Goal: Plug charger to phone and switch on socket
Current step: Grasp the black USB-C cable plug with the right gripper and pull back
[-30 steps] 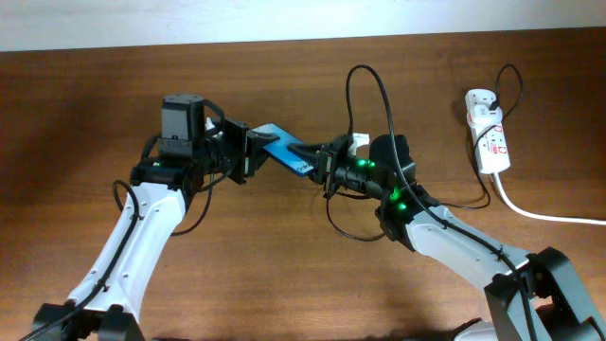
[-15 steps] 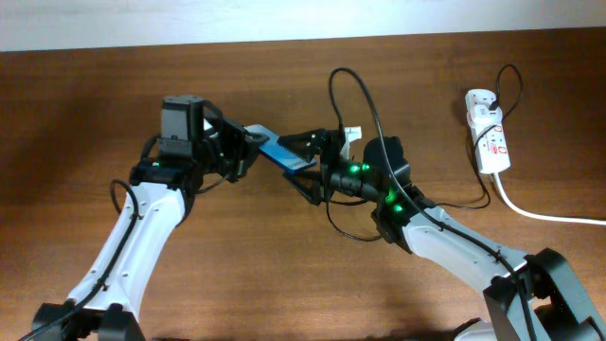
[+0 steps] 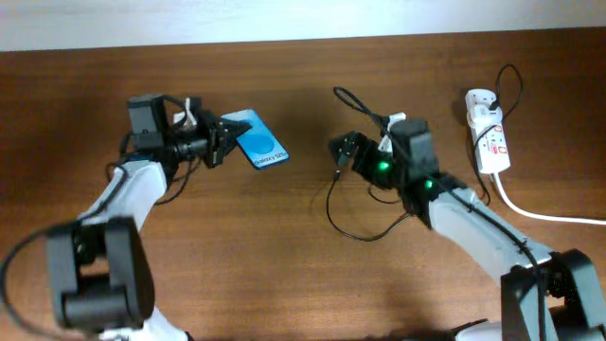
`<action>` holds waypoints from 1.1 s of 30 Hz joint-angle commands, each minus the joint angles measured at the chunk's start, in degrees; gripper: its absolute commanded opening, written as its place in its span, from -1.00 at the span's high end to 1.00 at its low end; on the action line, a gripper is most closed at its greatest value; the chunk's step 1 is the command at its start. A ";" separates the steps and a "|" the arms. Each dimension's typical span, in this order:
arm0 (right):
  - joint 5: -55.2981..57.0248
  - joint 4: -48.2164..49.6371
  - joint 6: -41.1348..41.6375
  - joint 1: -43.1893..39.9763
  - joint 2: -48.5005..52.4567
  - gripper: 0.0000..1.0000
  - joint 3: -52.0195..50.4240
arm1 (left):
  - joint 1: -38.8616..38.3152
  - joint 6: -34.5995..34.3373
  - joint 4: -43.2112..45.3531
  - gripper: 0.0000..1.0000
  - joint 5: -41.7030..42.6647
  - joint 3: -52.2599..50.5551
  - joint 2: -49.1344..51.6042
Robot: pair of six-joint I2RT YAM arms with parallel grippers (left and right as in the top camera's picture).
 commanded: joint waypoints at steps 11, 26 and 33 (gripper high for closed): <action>18.21 -33.97 -5.49 6.03 2.80 -0.76 18.08 | -0.81 -8.98 12.83 1.00 29.00 0.79 8.04; 24.09 -31.01 -3.72 15.98 21.57 -0.11 22.64 | 8.92 -11.08 12.90 1.00 28.74 0.79 8.04; 28.83 -29.33 -3.69 17.09 23.08 0.67 22.62 | 8.85 -8.35 12.87 1.00 27.52 0.79 8.04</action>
